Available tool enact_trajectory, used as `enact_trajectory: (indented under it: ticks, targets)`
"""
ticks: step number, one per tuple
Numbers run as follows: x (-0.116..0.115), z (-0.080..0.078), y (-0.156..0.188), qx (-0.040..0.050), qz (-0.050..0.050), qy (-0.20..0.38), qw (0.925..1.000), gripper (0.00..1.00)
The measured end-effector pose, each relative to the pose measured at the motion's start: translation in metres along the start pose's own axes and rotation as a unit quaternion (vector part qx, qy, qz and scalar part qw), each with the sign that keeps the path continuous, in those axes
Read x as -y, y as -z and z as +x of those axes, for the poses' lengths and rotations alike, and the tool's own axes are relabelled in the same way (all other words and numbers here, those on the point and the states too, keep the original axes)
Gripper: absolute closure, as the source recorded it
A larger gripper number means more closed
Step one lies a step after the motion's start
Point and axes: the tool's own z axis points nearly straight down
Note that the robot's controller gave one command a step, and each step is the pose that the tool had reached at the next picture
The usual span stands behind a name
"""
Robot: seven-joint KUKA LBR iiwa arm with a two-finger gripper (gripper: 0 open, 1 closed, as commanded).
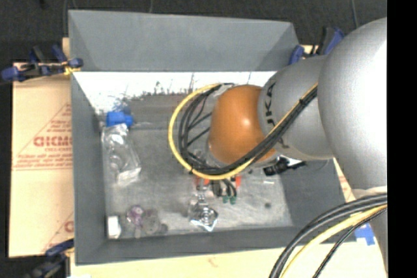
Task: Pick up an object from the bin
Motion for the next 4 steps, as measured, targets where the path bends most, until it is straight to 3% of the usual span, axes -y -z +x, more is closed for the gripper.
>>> enact_trajectory:
  ticks: [1,2,3,4]
  targets:
    - [0.063,0.027,0.043,-0.0009,0.001,-0.012,0.9999,0.0]
    - [0.076,-0.004,0.011,0.0136,-0.001,0.02,0.9997,0.0]
    - [0.076,-0.001,0.007,0.0067,-0.002,0.019,0.9998,1.0]
    - [0.074,0.0,0.006,0.0076,-0.002,-0.021,0.9998,1.0]
